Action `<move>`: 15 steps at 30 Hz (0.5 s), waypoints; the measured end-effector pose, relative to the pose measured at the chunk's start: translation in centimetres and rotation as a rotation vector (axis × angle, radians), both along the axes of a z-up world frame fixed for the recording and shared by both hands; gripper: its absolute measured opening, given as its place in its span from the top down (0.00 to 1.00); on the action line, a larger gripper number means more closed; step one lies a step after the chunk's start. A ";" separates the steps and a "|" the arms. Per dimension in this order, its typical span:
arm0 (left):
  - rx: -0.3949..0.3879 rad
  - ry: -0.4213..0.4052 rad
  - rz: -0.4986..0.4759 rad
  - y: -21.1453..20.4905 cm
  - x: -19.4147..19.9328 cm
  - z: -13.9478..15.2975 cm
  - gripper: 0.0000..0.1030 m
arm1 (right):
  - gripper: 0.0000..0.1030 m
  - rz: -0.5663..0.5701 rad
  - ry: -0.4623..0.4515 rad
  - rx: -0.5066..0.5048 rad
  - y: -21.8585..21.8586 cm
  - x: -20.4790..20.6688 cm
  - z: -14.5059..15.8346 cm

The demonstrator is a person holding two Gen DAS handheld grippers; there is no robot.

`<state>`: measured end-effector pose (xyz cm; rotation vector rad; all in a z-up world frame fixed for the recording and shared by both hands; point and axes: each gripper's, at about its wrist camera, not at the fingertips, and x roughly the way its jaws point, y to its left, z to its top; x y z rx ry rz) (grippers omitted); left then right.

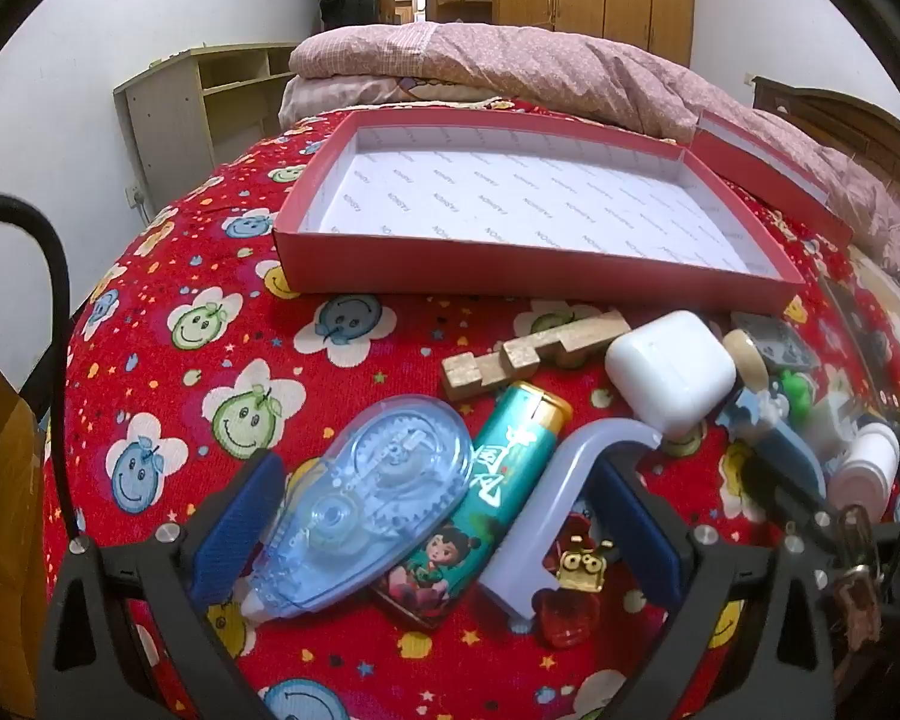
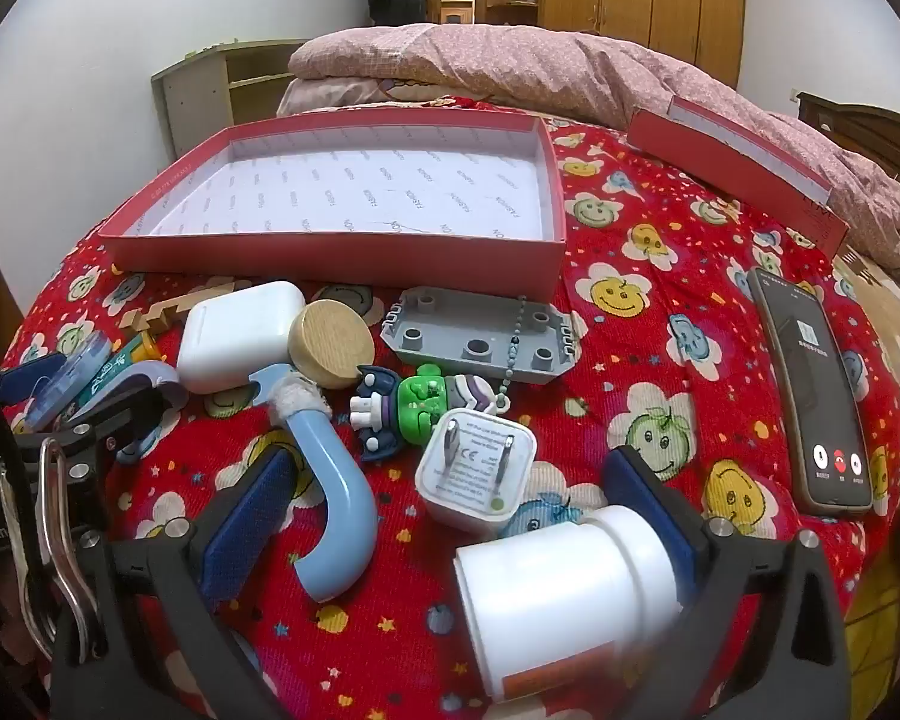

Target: Organize rigid objects

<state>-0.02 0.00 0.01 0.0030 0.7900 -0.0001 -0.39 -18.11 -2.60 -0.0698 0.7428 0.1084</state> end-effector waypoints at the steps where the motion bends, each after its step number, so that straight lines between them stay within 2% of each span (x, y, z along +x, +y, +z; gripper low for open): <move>1: 0.001 -0.001 0.000 0.0 0.0 0.0 0.00 | 0.00 0.000 -0.002 0.000 0.0 0.0 0.0; 15: 0.004 0.001 0.003 0.0 0.0 0.0 0.00 | 0.00 -0.005 0.001 0.000 0.4 -0.2 0.1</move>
